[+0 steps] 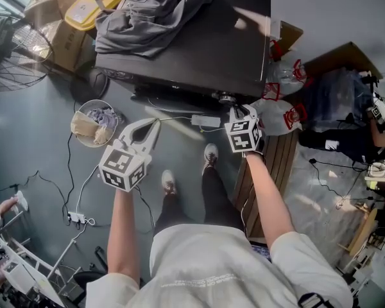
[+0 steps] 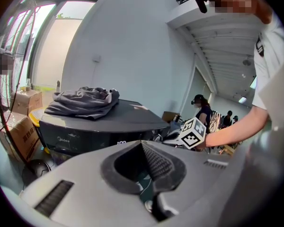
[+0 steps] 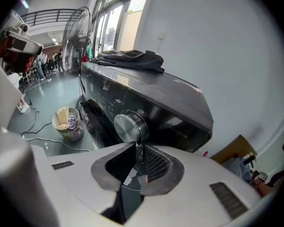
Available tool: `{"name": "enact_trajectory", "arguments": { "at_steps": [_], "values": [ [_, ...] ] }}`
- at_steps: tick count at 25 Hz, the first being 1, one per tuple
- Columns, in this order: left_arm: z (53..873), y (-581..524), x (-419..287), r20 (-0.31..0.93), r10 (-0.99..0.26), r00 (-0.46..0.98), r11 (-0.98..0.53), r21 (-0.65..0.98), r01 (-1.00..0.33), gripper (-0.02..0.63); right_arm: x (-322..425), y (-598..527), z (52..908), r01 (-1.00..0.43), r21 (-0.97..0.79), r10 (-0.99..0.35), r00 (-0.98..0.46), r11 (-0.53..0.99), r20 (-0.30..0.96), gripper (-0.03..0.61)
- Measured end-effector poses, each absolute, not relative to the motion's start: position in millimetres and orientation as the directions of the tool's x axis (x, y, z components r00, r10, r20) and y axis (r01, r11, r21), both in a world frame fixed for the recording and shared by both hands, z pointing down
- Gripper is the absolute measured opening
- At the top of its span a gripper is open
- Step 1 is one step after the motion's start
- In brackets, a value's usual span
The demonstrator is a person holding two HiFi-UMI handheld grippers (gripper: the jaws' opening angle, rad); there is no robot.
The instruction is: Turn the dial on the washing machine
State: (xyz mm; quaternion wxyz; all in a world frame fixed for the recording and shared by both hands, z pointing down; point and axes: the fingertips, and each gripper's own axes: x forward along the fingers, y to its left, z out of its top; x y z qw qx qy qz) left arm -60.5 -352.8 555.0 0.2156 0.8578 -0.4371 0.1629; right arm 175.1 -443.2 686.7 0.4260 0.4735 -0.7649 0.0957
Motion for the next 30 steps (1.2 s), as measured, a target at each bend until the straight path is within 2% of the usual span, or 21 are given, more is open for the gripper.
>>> {"name": "enact_trajectory", "arguments": {
  "at_steps": [16,30],
  "values": [
    [564,-349,-64,0.489,-0.671,0.557,-0.517,0.229,-0.825,0.014,173,-444,706,-0.837,0.176,-0.605,-0.214,0.519,0.767,0.058],
    [561,-347,-65,0.486,-0.675,0.554,-0.523,0.213,-0.825,0.014,184,-432,702,-0.852,0.177,-0.614,-0.196,0.493,0.765,0.058]
  ]
}}
